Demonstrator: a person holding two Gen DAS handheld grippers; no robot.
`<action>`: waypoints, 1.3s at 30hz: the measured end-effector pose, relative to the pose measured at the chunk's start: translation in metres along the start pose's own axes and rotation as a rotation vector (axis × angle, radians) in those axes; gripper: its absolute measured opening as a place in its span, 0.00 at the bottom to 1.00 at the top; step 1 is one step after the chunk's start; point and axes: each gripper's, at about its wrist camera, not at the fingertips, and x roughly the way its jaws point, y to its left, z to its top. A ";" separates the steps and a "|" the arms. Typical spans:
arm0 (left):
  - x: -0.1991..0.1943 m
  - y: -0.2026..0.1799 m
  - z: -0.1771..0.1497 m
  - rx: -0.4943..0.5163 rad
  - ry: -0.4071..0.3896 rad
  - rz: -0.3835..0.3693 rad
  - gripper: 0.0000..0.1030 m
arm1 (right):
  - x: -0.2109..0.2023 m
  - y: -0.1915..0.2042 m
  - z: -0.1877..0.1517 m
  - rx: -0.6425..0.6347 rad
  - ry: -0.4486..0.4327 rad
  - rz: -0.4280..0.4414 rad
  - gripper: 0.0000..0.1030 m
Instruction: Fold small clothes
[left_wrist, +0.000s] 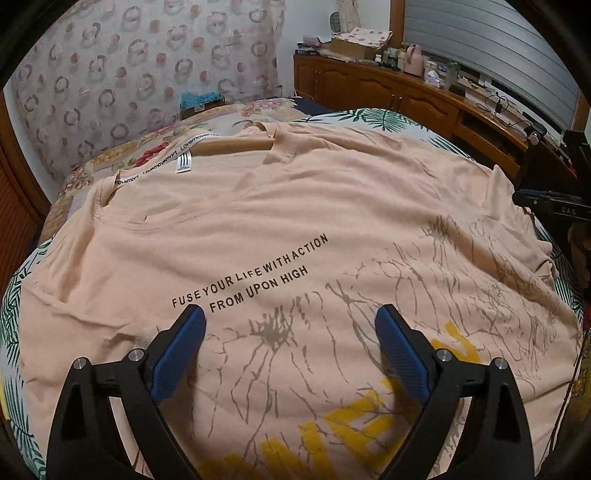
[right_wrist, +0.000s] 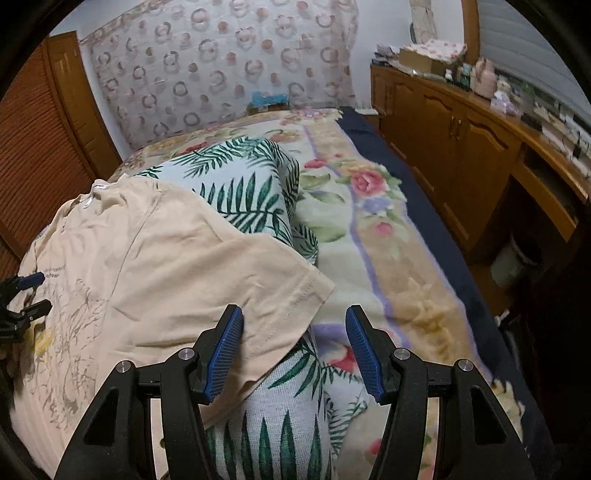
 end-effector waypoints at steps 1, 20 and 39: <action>0.000 0.000 0.000 0.000 0.000 0.000 0.92 | 0.002 -0.001 0.001 0.005 0.002 0.009 0.59; 0.001 0.001 0.001 0.000 0.000 -0.001 0.92 | -0.026 0.057 0.015 -0.215 -0.064 0.032 0.04; -0.014 0.009 -0.004 -0.046 -0.042 0.017 0.91 | -0.025 0.175 0.034 -0.424 -0.116 0.345 0.17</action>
